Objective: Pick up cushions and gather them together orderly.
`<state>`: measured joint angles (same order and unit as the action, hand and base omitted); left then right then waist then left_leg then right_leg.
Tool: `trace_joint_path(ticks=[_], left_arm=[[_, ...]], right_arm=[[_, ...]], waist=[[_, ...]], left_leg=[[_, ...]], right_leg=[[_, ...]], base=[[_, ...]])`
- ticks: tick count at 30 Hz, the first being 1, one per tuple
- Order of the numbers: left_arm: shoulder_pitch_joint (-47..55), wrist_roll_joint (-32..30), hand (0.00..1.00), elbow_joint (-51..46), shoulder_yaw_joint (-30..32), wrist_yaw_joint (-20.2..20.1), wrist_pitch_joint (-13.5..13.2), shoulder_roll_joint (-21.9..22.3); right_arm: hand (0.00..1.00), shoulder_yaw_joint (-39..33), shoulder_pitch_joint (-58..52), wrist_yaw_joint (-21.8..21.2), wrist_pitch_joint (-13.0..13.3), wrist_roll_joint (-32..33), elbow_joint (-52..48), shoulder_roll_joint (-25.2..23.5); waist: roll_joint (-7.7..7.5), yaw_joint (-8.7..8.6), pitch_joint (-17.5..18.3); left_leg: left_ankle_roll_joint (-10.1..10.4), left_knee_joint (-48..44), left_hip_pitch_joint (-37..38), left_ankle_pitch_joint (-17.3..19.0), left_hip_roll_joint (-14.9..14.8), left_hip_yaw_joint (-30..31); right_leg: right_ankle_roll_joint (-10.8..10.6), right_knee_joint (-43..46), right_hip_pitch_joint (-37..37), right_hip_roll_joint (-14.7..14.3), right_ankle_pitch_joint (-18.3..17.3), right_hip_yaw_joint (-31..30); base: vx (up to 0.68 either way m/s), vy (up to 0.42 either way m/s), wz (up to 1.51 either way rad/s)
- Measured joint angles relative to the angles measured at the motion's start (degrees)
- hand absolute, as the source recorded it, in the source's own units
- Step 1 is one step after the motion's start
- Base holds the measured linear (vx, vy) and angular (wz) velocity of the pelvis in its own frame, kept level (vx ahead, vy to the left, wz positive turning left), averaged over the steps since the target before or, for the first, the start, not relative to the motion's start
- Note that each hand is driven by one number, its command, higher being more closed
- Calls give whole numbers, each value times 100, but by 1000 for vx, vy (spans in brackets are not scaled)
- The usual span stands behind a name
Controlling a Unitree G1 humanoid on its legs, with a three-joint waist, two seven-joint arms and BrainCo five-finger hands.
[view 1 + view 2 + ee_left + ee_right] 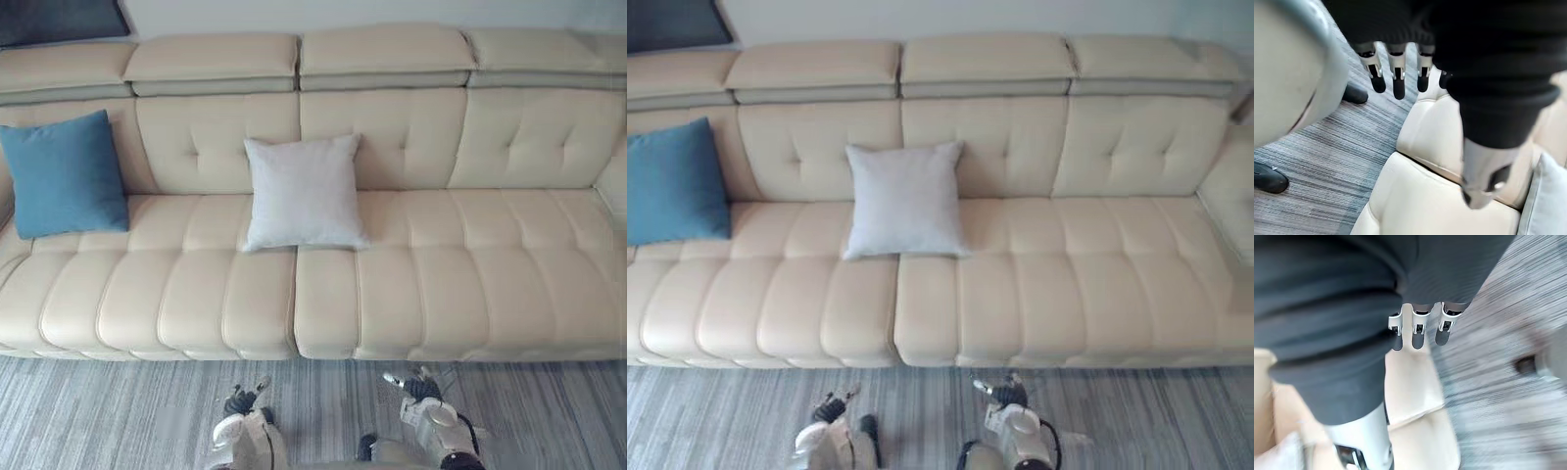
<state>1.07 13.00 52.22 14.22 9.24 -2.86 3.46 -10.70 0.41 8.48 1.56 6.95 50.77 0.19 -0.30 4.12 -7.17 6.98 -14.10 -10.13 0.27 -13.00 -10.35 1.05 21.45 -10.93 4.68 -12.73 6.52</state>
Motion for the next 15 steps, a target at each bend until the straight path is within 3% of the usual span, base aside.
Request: trace_joint_path(ticks=[1, 3, 6, 9, 14, 15], left_arm=[[3, 0, 0, -3, 1, 0, -6, -2], [41, -2, 0, 8, 3, -71, -9, 2], [188, -49, 0, 30, 44, -100, 62, 25], [251, -73, 0, 29, 155, -100, 79, -99], [350, -306, 0, 191, 157, -194, 85, -97], [326, -448, 0, 263, 155, -224, 97, -70]], right_arm=[[0, -12, -24, 11, 0, 1, 0, 11], [0, -40, -148, 18, 1, -1, 6, 12], [0, -73, -225, -10, -20, -7, 31, -25], [0, -234, -373, -76, -111, -17, 210, -241], [0, -375, -425, -116, -112, -15, 261, -200], [0, -499, -435, -125, -110, -15, 273, -165]], waist=[[-37, -15, -15], [-58, -72, 28], [133, -75, 166], [-3, -66, 301], [58, -82, 481], [127, -106, 510]], left_leg=[[-30, -168, -4, 104, 41, 2], [-107, -994, 91, 749, 154, 18], [5, -185, 564, 1262, 225, -2], [-120, 36, 659, 1157, 415, -322], [-111, 230, 942, 1184, 533, -508], [-98, 316, 1009, 1129, 567, -549]], right_leg=[[1, -18, -12, 42, 34, 2], [-54, -379, -17, 85, 313, -96], [-279, -809, -6, -30, 631, -174], [-443, -1504, 259, 85, 1295, -414], [-501, -2005, 550, 103, 1547, -617], [-532, -2091, 575, 86, 1592, -698]], base=[[-204, 12, 3], [-199, 96, -20], [-129, 164, -42], [-39, 129, -29], [30, 92, -26], [79, 45, -15]])
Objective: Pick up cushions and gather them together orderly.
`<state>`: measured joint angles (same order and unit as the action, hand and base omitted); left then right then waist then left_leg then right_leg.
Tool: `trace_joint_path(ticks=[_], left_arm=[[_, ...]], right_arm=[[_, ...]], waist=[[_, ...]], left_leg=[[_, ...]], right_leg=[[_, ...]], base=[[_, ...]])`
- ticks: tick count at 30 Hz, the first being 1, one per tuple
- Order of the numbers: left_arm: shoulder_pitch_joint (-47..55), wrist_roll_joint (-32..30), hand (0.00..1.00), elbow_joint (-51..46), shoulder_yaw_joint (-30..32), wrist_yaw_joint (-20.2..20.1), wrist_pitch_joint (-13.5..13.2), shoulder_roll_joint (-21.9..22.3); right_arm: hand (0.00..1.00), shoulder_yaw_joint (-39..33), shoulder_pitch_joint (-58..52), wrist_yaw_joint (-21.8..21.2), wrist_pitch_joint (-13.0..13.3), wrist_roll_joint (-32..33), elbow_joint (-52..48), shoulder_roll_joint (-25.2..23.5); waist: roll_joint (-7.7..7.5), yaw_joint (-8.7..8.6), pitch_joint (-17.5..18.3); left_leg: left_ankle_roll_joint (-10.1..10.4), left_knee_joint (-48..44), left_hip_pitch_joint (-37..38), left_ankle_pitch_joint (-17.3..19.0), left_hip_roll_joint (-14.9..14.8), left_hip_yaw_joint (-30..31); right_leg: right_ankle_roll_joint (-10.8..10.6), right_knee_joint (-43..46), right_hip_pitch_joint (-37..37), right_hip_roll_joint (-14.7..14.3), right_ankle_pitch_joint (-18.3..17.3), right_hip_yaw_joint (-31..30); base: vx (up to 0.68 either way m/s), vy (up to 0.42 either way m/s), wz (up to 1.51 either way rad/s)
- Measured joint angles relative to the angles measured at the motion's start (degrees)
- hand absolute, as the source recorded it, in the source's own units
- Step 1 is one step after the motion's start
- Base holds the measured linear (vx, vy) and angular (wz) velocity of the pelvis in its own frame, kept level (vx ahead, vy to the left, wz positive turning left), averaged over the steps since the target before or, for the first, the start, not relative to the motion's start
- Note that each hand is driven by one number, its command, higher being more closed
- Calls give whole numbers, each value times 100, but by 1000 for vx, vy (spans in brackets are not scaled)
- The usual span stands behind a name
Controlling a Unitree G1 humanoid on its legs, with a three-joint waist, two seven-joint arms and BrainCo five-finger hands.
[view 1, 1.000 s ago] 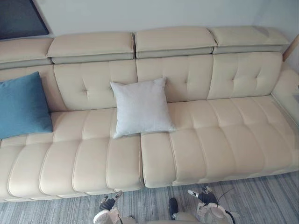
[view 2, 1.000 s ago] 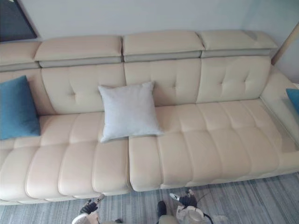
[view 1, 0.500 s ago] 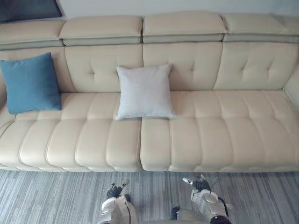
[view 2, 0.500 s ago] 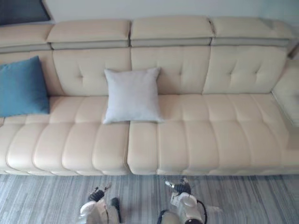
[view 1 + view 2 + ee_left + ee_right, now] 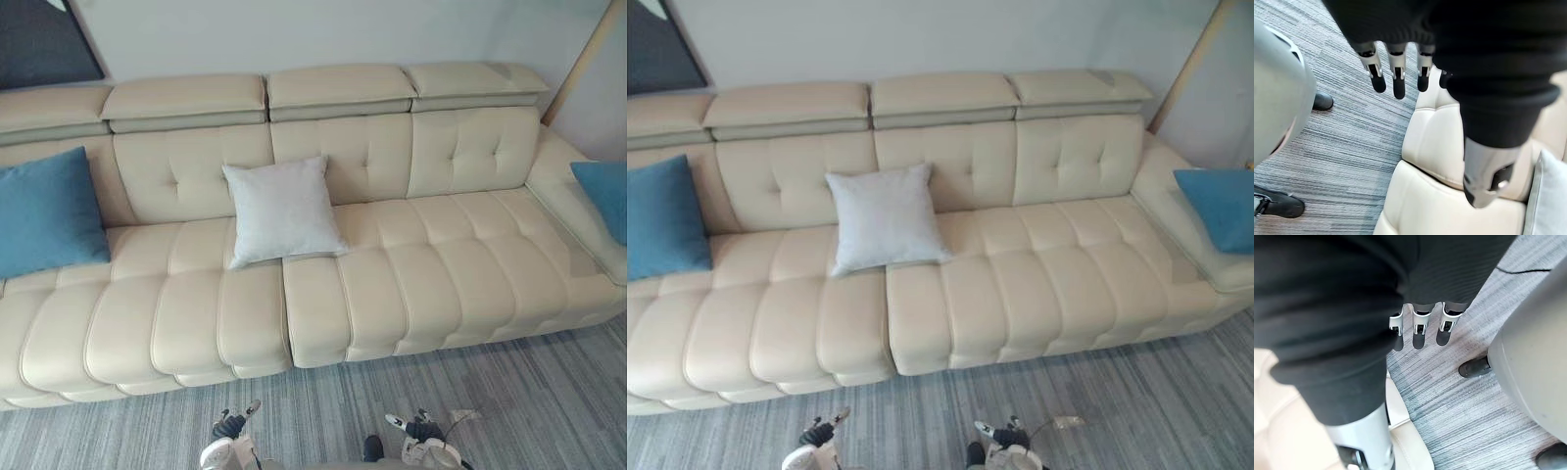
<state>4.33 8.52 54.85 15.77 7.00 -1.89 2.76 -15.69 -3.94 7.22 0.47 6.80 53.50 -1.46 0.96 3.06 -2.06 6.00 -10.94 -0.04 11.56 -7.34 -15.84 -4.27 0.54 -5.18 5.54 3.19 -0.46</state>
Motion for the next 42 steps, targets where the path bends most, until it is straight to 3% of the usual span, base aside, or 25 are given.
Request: trace_joint_path(ticks=[6, 10, 12, 13, 14, 15, 17, 18, 19, 21, 22, 24, 25, 27, 29, 30, 32, 34, 35, 36, 37, 38, 39, 41, 42], left_arm=[[-67, -182, 0, 150, 3, -100, 9, 10], [-153, -181, 0, 163, -3, -106, 19, -41], [-189, -185, 0, 163, -167, -113, 22, -161], [-194, -193, 0, 164, -183, -121, 24, -181], [-188, -233, 0, 165, -227, -136, 31, -190], [-208, -262, 0, 178, -355, -159, 41, -193], [-265, -291, 0, 171, -625, -187, 41, -275], [-265, -294, 0, 177, -684, -197, 42, -324], [-261, -299, 0, 169, -703, -206, 40, -340], [-286, -382, 0, 160, -786, -222, 43, -355], [-279, -405, 0, 147, -765, -226, 44, -314], [-246, -398, 0, 36, -738, -257, 32, -314], [-238, -389, 0, -52, -775, -274, 7, -308], [-260, -386, 0, -180, -824, -286, 2, -270], [-229, -380, 0, -401, -892, -295, -34, -226], [-215, -380, 0, -475, -885, -316, -30, -208], [-217, -376, 0, -495, -900, -337, -29, -192], [-121, -348, 0, -500, -905, -337, -22, -163], [-76, -340, 0, -445, -910, -338, -20, -131], [-31, -332, 0, -600, -983, -338, -28, -290], [-85, -330, 0, -545, -1018, -343, 0, -372], [-48, -329, 0, -513, -1138, -342, 16, -360], [6, -324, 0, -533, -1161, -332, -28, -381], [-48, -327, 0, -442, -1184, -266, 45, -490], [-40, -327, 0, -443, -1203, -234, 61, -495]], right_arm=[[0, -230, -47, -12, 0, 4, 155, 169], [0, -226, 69, -30, -3, 13, 151, 160], [0, -219, 294, -40, -1, 6, 152, 162], [0, -219, 357, -42, 2, 3, 151, 162], [0, -225, 459, -42, 6, -5, 159, 164], [0, -296, 592, -40, 0, -15, 197, 256], [0, -400, 530, -30, -3, -24, 312, 333], [0, -437, 438, -26, -13, -41, 411, 352], [0, -438, 330, -27, -22, -58, 433, 375], [0, -441, 243, -30, -43, -57, 435, 386], [0, -432, 171, -31, -50, -56, 359, 387], [0, -339, 161, -24, -48, -48, 340, 365], [0, -230, 194, -18, -58, -44, 331, 385], [0, -226, 249, -5, -79, -35, 304, 372], [0, -182, 216, 1, -92, -6, 149, 324], [0, -121, 214, 5, -83, -5, 53, 280], [0, -109, 114, 8, -76, -2, -72, 252], [0, -129, 40, 7, -57, 0, -120, 246], [0, -127, 50, 2, -69, -1, -132, 221], [0, -126, -60, 14, -69, 1, -170, 114], [0, -101, -158, 0, -74, 0, -171, 90], [0, -103, -354, 6, -78, 0, -169, 131], [0, 1, -385, 3, -71, -1, -223, 159], [0, 24, -337, -19, -69, -7, -304, 101], [0, 21, -325, -37, -73, -16, -302, 101]], waist=[[71, 8, 21], [-23, 13, -8], [-129, 20, -73], [-144, 26, -85], [-120, 35, -111], [43, 0, -195], [145, -29, -266], [70, -43, -222], [130, -31, -259], [164, -67, -323], [225, -57, -383], [147, 5, -576], [146, 51, -592], [62, 44, -645], [18, 122, -674], [27, 156, -684], [53, 206, -665], [194, 256, -514], [278, 363, -395], [-43, 296, -379], [-104, 295, -371], [-147, 328, -236], [-187, 418, -255], [-355, 244, -301], [-307, 229, -316]], left_leg=[[3, 113, 300, 27, -22, -126], [12, -2, 319, 205, -74, -532], [-32, -62, 324, 307, -82, -824], [-54, -76, 318, 316, -88, -893], [-75, -110, 310, 324, -136, -1099], [-83, -84, 409, 341, -267, -1443], [-55, -66, 542, 323, -275, -1553], [-46, -91, 614, 319, -205, -1529], [11, -361, 610, 282, -296, -1484], [23, -1260, 414, 260, -550, -1343], [-326, -2541, -32, 58, -847, -939], [-891, -3895, -625, -628, -925, -191], [-543, -4244, -987, -270, -722, 111], [-600, -3881, -1370, 128, -371, 200], [-542, -2598, -1601, 195, -61, 300], [-467, -1894, -1700, 138, 56, 532], [-280, -1069, -1742, -23, 105, 918], [-458, -714, -1752, -72, 45, 1247], [-563, -766, -1768, -197, -101, 1199], [-565, -853, -1657, -174, 155, 995], [-564, -956, -1572, -206, 258, 926], [-645, -955, -1419, -141, 327, 876], [-522, -750, -1136, -135, 465, 659], [-588, -571, -659, 0, 644, 516], [-615, -490, -472, 43, 644, 452]], right_leg=[[-23, -150, 94, -127, 60, -322], [6, -162, -192, -301, 206, -866], [202, -234, -499, -489, 580, -946], [348, -301, -558, -535, 722, -806], [714, -480, -597, -548, 731, -212], [1085, -79, -769, -387, 243, 1056], [1109, 611, -869, -67, 14, 2293], [825, 627, -809, -35, 13, 2341], [715, 611, -753, -140, -53, 2105], [731, 615, -680, -238, -114, 1966], [815, 690, -619, -406, -225, 1817], [907, 711, -401, -513, -339, 1466], [948, 667, -342, -570, -378, 1232], [936, 343, -167, -579, -383, 1005], [688, -143, 125, -684, -504, 777], [706, -172, 133, -771, -488, 655], [704, -143, 134, -904, -486, 526], [644, -89, 154, -1194, -520, 105], [607, 598, -48, -1338, -721, -128], [415, 1605, -223, -1031, -1377, -347], [626, 1644, -202, -932, -1617, -381], [211, 1926, -200, -762, -1921, -362], [-354, 3243, -568, -502, -1999, -346], [-270, 4648, -1118, -156, -1738, -78], [-127, 4948, -1258, -85, -1747, 103]], base=[[99, 17, -28], [28, 13, -86], [-26, -5, -152], [-25, -32, -176], [-14, -86, -167], [-6, -74, -145], [32, -46, -90], [90, -129, -84], [81, -127, -65], [71, -153, -76], [72, -160, -81], [101, -114, -95], [117, -64, -97], [114, -29, -72], [172, -46, -88], [136, -3, -93], [110, 54, -103], [143, 94, -128], [262, 127, -118], [382, 169, -87], [318, 171, -56], [335, 172, -74], [276, 173, -72], [365, 161, -39], [323, 102, -35]])
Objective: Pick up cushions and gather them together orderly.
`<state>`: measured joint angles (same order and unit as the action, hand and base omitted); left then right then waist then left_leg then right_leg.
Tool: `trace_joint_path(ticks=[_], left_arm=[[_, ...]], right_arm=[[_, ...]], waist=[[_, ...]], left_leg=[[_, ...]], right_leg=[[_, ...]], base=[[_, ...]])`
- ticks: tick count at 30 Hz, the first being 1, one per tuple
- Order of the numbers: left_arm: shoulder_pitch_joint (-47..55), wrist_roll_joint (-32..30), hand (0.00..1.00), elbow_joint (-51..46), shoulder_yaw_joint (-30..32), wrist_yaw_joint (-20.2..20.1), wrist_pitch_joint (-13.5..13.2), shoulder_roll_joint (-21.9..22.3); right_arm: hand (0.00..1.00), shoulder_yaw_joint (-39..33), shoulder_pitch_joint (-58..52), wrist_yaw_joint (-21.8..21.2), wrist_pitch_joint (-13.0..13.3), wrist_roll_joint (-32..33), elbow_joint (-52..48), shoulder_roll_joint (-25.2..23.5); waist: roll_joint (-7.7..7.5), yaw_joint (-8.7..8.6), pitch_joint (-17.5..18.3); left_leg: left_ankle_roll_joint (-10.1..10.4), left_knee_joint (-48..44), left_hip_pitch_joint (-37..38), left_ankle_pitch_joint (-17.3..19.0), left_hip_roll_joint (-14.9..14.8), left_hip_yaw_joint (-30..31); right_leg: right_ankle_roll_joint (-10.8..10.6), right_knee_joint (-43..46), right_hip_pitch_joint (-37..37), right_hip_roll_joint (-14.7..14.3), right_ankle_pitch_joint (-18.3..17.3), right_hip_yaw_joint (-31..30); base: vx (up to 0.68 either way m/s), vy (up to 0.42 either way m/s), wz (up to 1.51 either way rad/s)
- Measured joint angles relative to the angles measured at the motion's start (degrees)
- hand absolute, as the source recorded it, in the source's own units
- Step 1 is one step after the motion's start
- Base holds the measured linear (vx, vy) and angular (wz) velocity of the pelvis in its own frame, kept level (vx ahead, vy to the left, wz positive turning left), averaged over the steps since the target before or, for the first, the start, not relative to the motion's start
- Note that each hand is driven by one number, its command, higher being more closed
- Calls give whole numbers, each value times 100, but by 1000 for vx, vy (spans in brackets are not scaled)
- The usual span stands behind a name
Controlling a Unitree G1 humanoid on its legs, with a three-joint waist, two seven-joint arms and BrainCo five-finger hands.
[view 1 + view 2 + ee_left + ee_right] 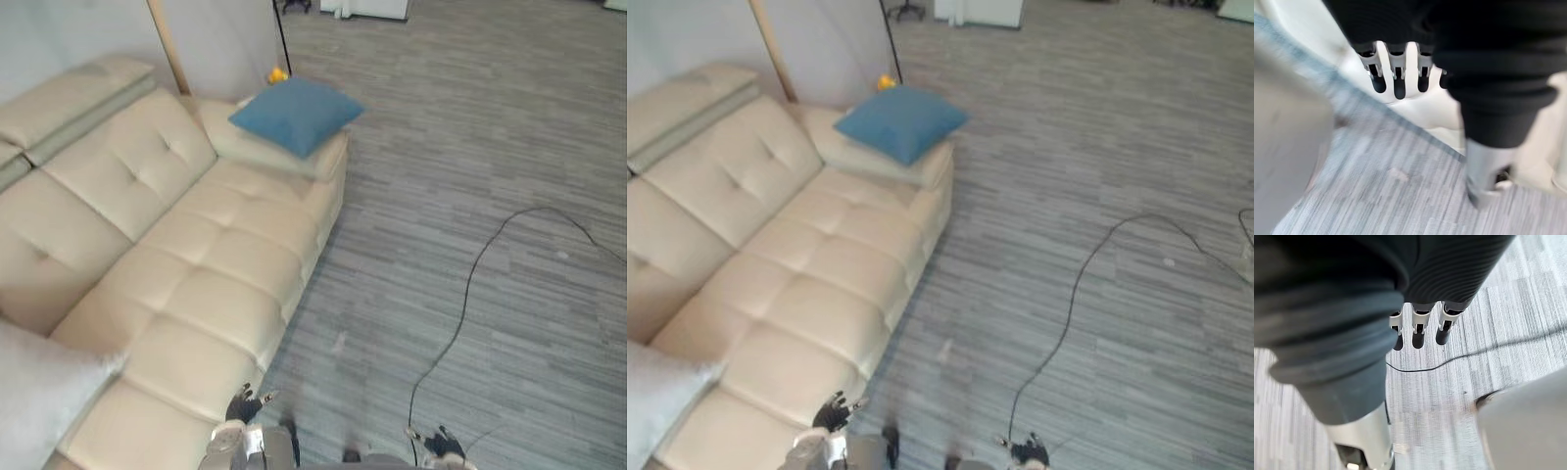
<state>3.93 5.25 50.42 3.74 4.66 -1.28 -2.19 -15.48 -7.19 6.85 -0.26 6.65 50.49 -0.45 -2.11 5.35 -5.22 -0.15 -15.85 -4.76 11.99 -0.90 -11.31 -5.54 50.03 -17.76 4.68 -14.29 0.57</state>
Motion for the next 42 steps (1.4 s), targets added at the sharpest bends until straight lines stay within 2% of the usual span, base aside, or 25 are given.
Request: trace_joint_path(ticks=[2, 5, 6, 7, 8, 9, 10, 13, 14, 15, 17, 19, 22, 24, 25, 27, 28, 29, 31, 33, 35, 36, 38, 41, 42], left_arm=[[2, 59, 0, -1, -91, 24, 6, 53], [-20, 153, 0, 44, -87, 23, 6, 148], [-49, 153, 0, 123, -83, 23, 5, 152], [-97, 151, 0, 246, -82, 22, 5, 125], [-104, 151, 0, 288, -75, 19, 5, 119], [-145, 151, 0, 399, -36, 26, 9, 205], [-148, 149, 0, 398, 11, 16, 3, 294], [-211, 150, 0, 338, 137, 21, -2, 491], [-212, 158, 0, 271, 132, 10, -7, 510], [-198, 163, 0, 198, 143, 15, -9, 508], [-173, 162, 0, 3, 125, 16, -37, 505], [-132, 162, 0, -181, 53, 17, -62, 509], [-119, 158, 0, -271, -64, 14, -65, 503], [-99, 155, 0, -264, -120, 18, -56, 500], [-86, 154, 0, -259, -133, 18, -53, 488], [-49, 154, 0, -230, -133, 20, -25, 424], [-50, 154, 0, -222, -146, 16, -21, 405], [-66, 153, 0, -190, -221, 15, -14, 343], [-102, 153, 0, -93, -313, 19, 64, 275], [-96, 152, 0, -68, -314, 19, 74, 269], [-112, 154, 0, -21, -313, 20, 75, 270], [-111, 153, 0, -22, -305, 21, 76, 271], [-140, 153, 0, -15, -300, 20, 75, 268], [-161, 149, 0, 62, -235, 24, 77, 283], [-166, 149, 0, 142, -227, 29, 79, 299]], right_arm=[[0, -1, 46, -5, 1, -19, 23, 17], [0, -35, 233, -7, 3, -51, 97, 15], [0, -80, 284, -7, 4, -50, 129, 14], [0, -142, 331, -2, 26, -44, 257, 15], [0, -175, 321, -1, 28, -45, 316, 23], [0, -298, 342, 0, 30, -44, 409, 87], [0, -393, 386, 7, 28, -44, 444, 142], [0, -459, 401, 4, 43, -39, 433, 162], [0, -428, 376, 9, 43, -20, 431, 149], [0, -316, 383, 30, 45, 21, 428, 139], [0, -218, 385, 62, 45, 30, 426, 101], [0, -210, 484, 81, 43, 48, 416, 60], [0, -217, 500, 95, 28, 72, 393, 32], [0, -236, 481, 100, 26, 68, 387, 66], [0, -245, 461, 111, 17, 66, 398, 66], [0, -231, 321, 98, -24, 16, 389, 31], [0, -217, 334, 90, -23, 9, 381, 9], [0, -214, 307, 73, -22, 4, 373, -51], [0, -218, 212, 52, -16, -1, 203, -116], [0, -225, 249, 48, 1, -1, 194, -116], [0, -236, 286, 35, 4, -1, 200, -157], [0, -276, 329, 32, 26, 1, 189, -160], [0, -371, 392, 32, 27, 1, 208, -165], [0, -480, 452, 40, 22, 6, 222, -140], [0, -511, 458, 40, 17, 1, 249, -88]], waist=[[35, -42, 4], [85, -209, -24], [109, -217, -40], [78, -249, -36], [35, -269, -22], [230, -284, -80], [360, -253, -47], [521, -283, -95], [498, -279, -132], [423, -238, -193], [348, -170, -227], [351, -149, -216], [361, -88, -207], [395, -22, -151], [370, 1, -99], [47, 51, 68], [-3, 71, 63], [-55, 48, 22], [-53, -56, -6], [-10, -68, -26], [27, -83, -51], [55, -176, -48], [101, -226, -76], [104, -255, -96], [268, -263, -108]], left_leg=[[-27, 277, 532, 131, -111, -83], [150, 635, 994, 214, -342, -150], [206, 749, 1136, 225, -397, -221], [278, 902, 1325, 253, -371, -233], [343, 909, 1413, 292, -338, -183], [381, 887, 1587, 314, -460, -65], [495, 681, 1532, 227, -564, 56], [697, -1310, 837, -53, -771, 522], [821, -2499, 348, -556, -862, 746], [838, -3655, -152, -577, -947, 817], [593, -4368, -841, -423, -975, 672], [398, -3954, -1351, -264, -971, 377], [313, -1601, -1478, -210, -737, 111], [314, -112, -1321, -605, -500, 422], [195, -118, -1316, -913, -430, 471], [66, -232, -998, -733, -76, 215], [16, -221, -841, -637, -18, 131], [-53, -213, -571, -435, 47, 80], [-112, -135, 12, -214, 88, 86], [-114, 287, 532, -205, 58, 97], [-114, 681, 1022, -205, -15, 113], [-64, 814, 1218, -119, -97, 171], [29, 888, 1316, 16, -171, 265], [218, 895, 1591, 390, -276, 491], [214, 870, 1677, 419, -397, 663]], right_leg=[[255, -169, -111, 92, -204, 516], [359, -1392, -305, 114, -123, 1185], [369, -1915, -393, 34, 111, 1189], [419, -2832, -407, -73, 702, 1022], [624, -3024, -365, -63, 1354, 945], [899, -2923, -239, -195, 1346, 1007], [980, -2855, -192, -259, 1100, 1010], [1073, -2898, 285, -363, 679, 1129], [1113, -3067, 663, -383, 586, 1181], [1148, -3275, 1084, -416, 481, 1211], [1164, -3571, 1610, -415, 347, 1256], [1070, -3856, 1970, -427, 279, 1260], [840, -4200, 2441, -419, 147, 1171], [630, -4235, 2611, -412, -113, 1021], [540, -4141, 2635, -353, -273, 959], [97, -2937, 2415, 130, -570, 678], [-6, -2100, 2118, 272, -523, 597], [-312, -651, 1499, 471, -155, 473], [-271, 701, 850, 674, 4, 541], [-204, 670, 558, 696, -27, 747], [-90, 0, 335, 653, -85, 1032], [15, -986, 166, 564, 2, 1199], [109, -1779, 121, 426, 184, 1190], [320, -3137, 166, 160, 1242, 764], [379, -3051, 261, 58, 1065, 839]], base=[[310, 50, -22], [438, -55, -10], [525, -134, -25], [552, -149, -17], [732, -198, -14], [491, -136, -13], [689, -217, -22], [463, -175, 12], [442, -135, 36], [488, -129, 26], [337, -83, 15], [317, -35, 4], [393, 64, -16], [418, 166, -40], [475, 241, -38], [578, 226, -43], [567, 199, -35], [494, 215, -2], [523, 202, 19], [476, 95, 12], [512, 3, 17], [378, -68, 22], [306, -89, 20], [384, -204, 22], [451, -255, 31]])
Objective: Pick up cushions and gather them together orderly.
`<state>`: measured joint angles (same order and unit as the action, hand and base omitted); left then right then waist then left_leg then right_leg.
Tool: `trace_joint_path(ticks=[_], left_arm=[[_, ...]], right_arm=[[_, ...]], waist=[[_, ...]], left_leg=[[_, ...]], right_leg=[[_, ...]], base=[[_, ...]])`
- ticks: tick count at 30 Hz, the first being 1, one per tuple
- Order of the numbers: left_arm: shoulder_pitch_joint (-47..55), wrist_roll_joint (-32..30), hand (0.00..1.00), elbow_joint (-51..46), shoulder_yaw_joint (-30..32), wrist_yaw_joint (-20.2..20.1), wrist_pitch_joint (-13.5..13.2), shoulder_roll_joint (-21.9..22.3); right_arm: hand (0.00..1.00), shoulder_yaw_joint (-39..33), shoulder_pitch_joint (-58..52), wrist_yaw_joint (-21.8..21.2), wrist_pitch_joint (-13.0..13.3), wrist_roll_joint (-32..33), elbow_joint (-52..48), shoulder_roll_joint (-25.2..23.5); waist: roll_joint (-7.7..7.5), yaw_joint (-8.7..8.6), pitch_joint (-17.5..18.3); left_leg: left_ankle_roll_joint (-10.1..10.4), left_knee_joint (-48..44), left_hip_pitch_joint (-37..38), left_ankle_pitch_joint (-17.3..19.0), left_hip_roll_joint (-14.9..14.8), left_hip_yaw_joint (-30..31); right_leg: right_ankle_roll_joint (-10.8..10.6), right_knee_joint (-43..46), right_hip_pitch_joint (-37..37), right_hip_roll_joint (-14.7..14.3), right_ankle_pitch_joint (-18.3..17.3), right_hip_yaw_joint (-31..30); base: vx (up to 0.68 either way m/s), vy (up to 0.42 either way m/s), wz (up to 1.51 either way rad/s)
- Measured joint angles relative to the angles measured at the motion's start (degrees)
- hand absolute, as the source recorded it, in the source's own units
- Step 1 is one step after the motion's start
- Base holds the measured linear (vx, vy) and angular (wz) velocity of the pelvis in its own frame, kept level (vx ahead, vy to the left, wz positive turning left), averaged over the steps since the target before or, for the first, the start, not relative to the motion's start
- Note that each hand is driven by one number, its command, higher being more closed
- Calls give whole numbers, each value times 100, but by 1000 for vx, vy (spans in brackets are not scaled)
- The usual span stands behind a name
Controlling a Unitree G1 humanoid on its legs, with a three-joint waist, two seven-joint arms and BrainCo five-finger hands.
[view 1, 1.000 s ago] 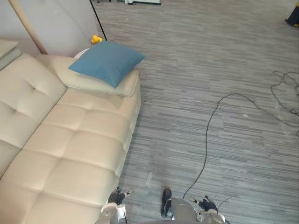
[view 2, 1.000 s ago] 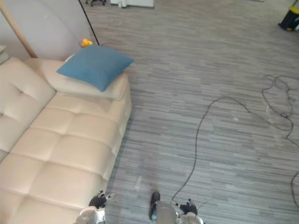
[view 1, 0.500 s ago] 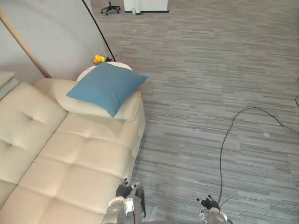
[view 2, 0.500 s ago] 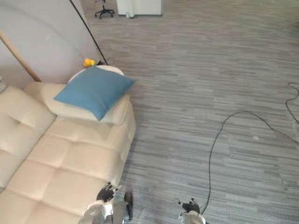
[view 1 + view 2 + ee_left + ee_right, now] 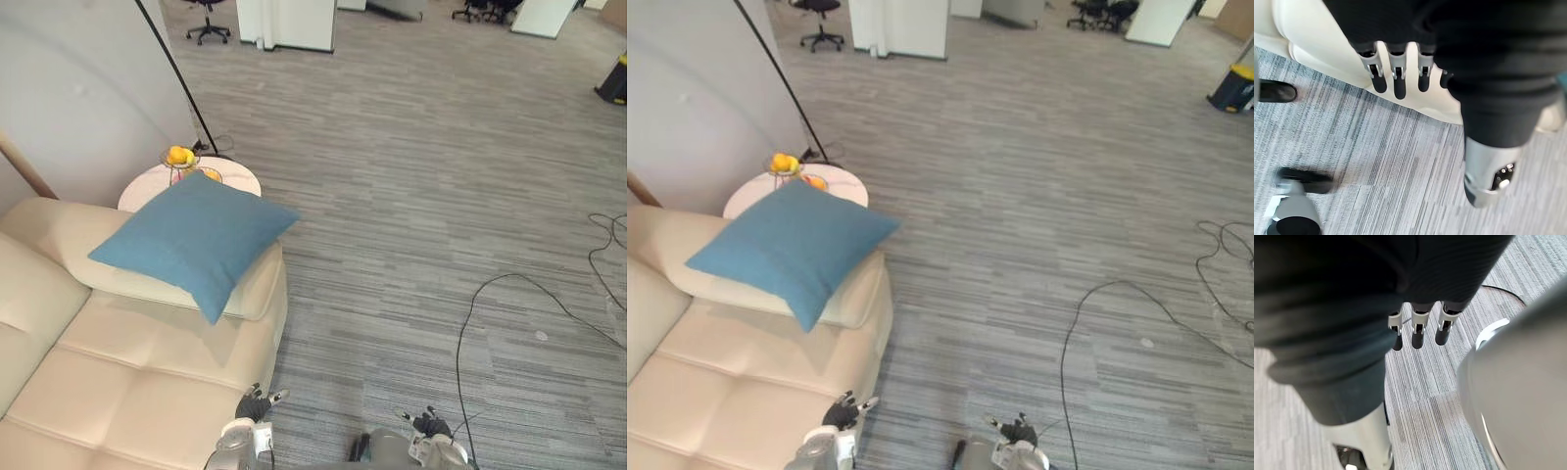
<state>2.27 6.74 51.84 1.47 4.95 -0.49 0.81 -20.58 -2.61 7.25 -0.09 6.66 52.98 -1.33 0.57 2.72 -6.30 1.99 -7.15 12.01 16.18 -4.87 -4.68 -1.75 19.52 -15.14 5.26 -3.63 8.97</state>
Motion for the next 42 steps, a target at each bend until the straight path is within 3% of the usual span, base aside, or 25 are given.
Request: trace_joint_path(ticks=[2, 3, 4, 5, 6, 8, 11, 13, 14, 15, 16, 18, 20, 21, 23, 25, 26, 29, 31, 32, 33, 37, 39, 42], left_arm=[[62, 4, 0, 31, 60, -4, -4, 128], [69, 5, 0, 31, 73, -3, -4, 139], [69, 5, 0, 31, 113, -4, -3, 154], [58, 14, 0, 13, 174, -1, -2, 174], [66, 57, 0, -92, 197, 13, -19, 186], [68, 168, 0, -230, 199, 30, -32, 173], [110, 232, 0, -318, 198, 48, -56, 181], [122, 229, 0, -314, 196, 47, -56, 187], [134, 228, 0, -301, 198, 48, -52, 204], [116, 227, 0, -277, 209, 43, -47, 167], [118, 226, 0, -275, 215, 48, -52, 83], [111, 226, 0, -238, 290, 40, -52, -3], [109, 228, 0, -158, 366, 39, -54, 4], [122, 228, 0, -111, 376, 42, -49, -14], [128, 231, 0, -94, 377, 44, -39, -9], [149, 229, 0, -45, 383, 56, -30, -83], [177, 229, 0, -48, 397, 64, -31, -119], [144, 228, 0, -37, 434, 92, -28, -87], [145, 228, 0, -39, 494, 98, -30, -62], [162, 225, 0, -68, 589, 100, -37, -56], [176, 225, 0, -57, 671, 103, -44, -78], [199, 227, 0, -2, 615, 100, -38, 231], [207, 227, 0, -1, 647, 89, -33, 232], [180, 224, 0, -66, 635, 84, -36, 219]], right_arm=[[0, -85, 17, 4, -15, 1, 54, 81], [0, -98, 14, 6, -15, 2, 47, 77], [0, -85, 17, 6, -21, 2, 52, 84], [0, -47, 7, 6, -26, 5, 54, 88], [0, 60, 15, 19, -32, 8, 57, 108], [0, 175, 40, 39, -36, 15, 64, 110], [0, 104, 58, 53, -30, 21, 50, 106], [0, 80, -17, 54, -32, 20, 47, 147], [0, 42, -97, 65, -34, 19, 46, 164], [0, 21, -130, 70, -46, 20, 100, 162], [0, 2, -125, 66, -48, 18, 206, 101], [0, -23, -82, 59, -48, 12, 280, 33], [0, -21, -72, 54, -44, 4, 281, 17], [0, -14, -78, 39, -43, 2, 292, 0], [0, -17, -119, 10, -23, -4, 255, -9], [0, 0, -224, 5, -24, -1, 229, -2], [0, 10, -215, 2, -16, 0, 185, -14], [0, 55, -214, 3, 0, 15, 188, 24], [0, 60, -222, 6, 9, 19, 197, 30], [0, 72, -282, 8, 8, 22, 213, -10], [0, 107, -309, 8, 6, 22, 224, -86], [0, 139, -215, 11, -9, 17, 226, 145], [0, 165, -182, 12, -15, 18, 224, 156], [0, 187, -198, 24, -16, 25, 208, 127]], waist=[[174, -3, 60], [189, -4, 67], [188, -18, 61], [171, -44, 16], [140, 7, -65], [143, 88, -104], [115, 137, -104], [132, 134, -93], [185, 133, -61], [146, 137, -36], [-42, 114, 11], [-176, 157, 37], [-164, 186, 42], [-151, 199, 51], [-150, 189, 36], [-163, 159, 80], [-161, 187, 79], [-137, 121, 84], [-134, 98, 92], [-221, 102, 139], [-371, 135, 182], [96, 139, 282], [161, 141, 269], [49, 87, 211]], left_leg=[[37, -964, -327, -23, -143, 457], [87, -1251, -435, -51, -158, 529], [283, -1883, -721, -163, -176, 641], [687, -2806, -1107, -445, -218, 730], [849, -3841, -1614, -726, -368, 680], [565, -4626, -2130, -548, -506, 328], [227, -3319, -2491, -400, -481, -553], [-22, -1803, -2467, -908, -370, -1113], [-129, -1247, -2459, -1453, -335, -1409], [-287, -1072, -2379, -1373, -284, -1627], [-366, -843, -2287, -1425, -89, -1646], [-412, -528, -2064, -1389, 165, -1614], [-443, -244, -1719, -1368, 340, -1554], [-484, -68, -1456, -1318, 452, -1376], [-496, 3, -1238, -1153, 550, -1004], [-504, -6, -1096, -997, 564, -655], [-487, -1, -1017, -951, 544, -423], [-398, -82, -1017, -866, 516, 299], [-260, -276, -1119, -792, 526, 709], [-168, -465, -1207, -678, 629, 945], [-87, -612, -1266, -580, 772, 1161], [81, -704, -1499, -643, 496, 1294], [190, -684, -1536, -713, 377, 1178], [60, -722, -1590, -742, 47, -171]], right_leg=[[221, 309, 160, -22, -516, 332], [235, 318, 225, -21, -561, 380], [270, 305, 361, -15, -654, 484], [330, 236, 601, -15, -736, 590], [396, 75, 943, -63, -815, 701], [446, -254, 1497, -115, -877, 792], [359, -836, 2102, -88, -872, 966], [201, -1053, 2355, -99, -911, 1119], [112, -1076, 2483, -160, -964, 1208], [10, -1073, 2547, -128, -1025, 1230], [-76, -1059, 2557, 4, -977, 1255], [-159, -829, 2565, 195, -921, 1138], [-187, -186, 2493, 367, -904, 1042], [-313, 599, 2340, 517, -825, 1003], [-437, 2060, 1815, 740, -435, 792], [-465, 2511, 1509, 704, -871, 495], [-413, 2411, 1277, 584, -1129, 275], [-349, 1485, 853, 28, -1334, -818], [-294, 867, 826, -267, -1236, -1631], [-209, 345, 843, -245, -837, -1876], [-276, 132, 900, -56, -747, -1861], [-198, -177, 1148, -108, -791, -945], [-196, -178, 1252, -125, -789, -585], [-94, -161, 1442, 0, -845, 53]], base=[[503, -327, 39], [392, -284, 49], [302, -212, 51], [360, -218, 61], [428, -220, 49], [329, -122, 18], [304, -41, 9], [337, 59, 31], [322, 91, 51], [385, 110, 61], [350, 106, 50], [340, 111, 28], [295, 140, 30], [306, 151, 52], [197, 66, 88], [218, 5, 102], [238, -15, 85], [223, -94, 122], [172, -207, 136], [219, -340, 143], [213, -333, 129], [166, -235, 104], [25, -163, 91], [-10, -96, 88]])
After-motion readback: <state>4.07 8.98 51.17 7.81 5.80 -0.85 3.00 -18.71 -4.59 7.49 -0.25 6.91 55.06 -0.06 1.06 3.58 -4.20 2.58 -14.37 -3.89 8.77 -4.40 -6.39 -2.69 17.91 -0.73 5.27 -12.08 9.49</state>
